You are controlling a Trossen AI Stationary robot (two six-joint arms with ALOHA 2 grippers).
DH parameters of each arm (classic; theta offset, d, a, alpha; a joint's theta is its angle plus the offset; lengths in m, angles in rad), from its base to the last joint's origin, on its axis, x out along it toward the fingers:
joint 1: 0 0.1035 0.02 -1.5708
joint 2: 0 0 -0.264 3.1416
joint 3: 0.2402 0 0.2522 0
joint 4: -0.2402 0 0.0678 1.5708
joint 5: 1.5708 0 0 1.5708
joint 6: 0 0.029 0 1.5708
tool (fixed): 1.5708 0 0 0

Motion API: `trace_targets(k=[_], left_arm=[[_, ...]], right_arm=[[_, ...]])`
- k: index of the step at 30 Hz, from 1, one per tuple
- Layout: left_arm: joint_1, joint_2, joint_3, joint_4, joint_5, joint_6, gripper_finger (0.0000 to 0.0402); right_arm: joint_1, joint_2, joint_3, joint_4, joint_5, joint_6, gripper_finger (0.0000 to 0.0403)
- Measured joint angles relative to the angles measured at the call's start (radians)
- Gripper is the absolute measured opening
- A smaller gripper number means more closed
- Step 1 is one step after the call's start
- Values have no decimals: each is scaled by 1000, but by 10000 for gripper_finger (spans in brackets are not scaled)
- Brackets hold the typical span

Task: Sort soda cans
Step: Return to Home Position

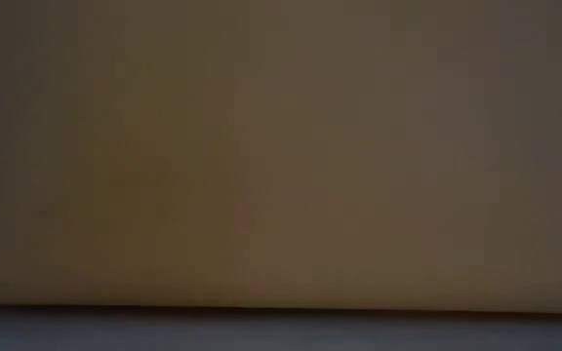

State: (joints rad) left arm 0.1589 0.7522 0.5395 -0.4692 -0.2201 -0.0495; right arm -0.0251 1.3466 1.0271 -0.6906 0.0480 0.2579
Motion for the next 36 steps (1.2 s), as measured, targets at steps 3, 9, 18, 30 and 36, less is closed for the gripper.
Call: trace_targets(k=[3,9,18,30,36], left_arm=[[0,-32,-20,8,0,-18,6],[0,-92,-35,99,4,-70,7],[-1,-109,-47,114,7,-29,8],[-1,-104,-110,267,8,-33,4],[-1,-138,-285,644,160,26,9]], right_arm=[[27,-42,-41,56,0,-16,48],[31,-193,-162,193,5,8,31],[31,-503,-452,536,88,-14,17],[31,-621,-556,505,172,3,12],[31,-673,-702,807,5,-81,12]])
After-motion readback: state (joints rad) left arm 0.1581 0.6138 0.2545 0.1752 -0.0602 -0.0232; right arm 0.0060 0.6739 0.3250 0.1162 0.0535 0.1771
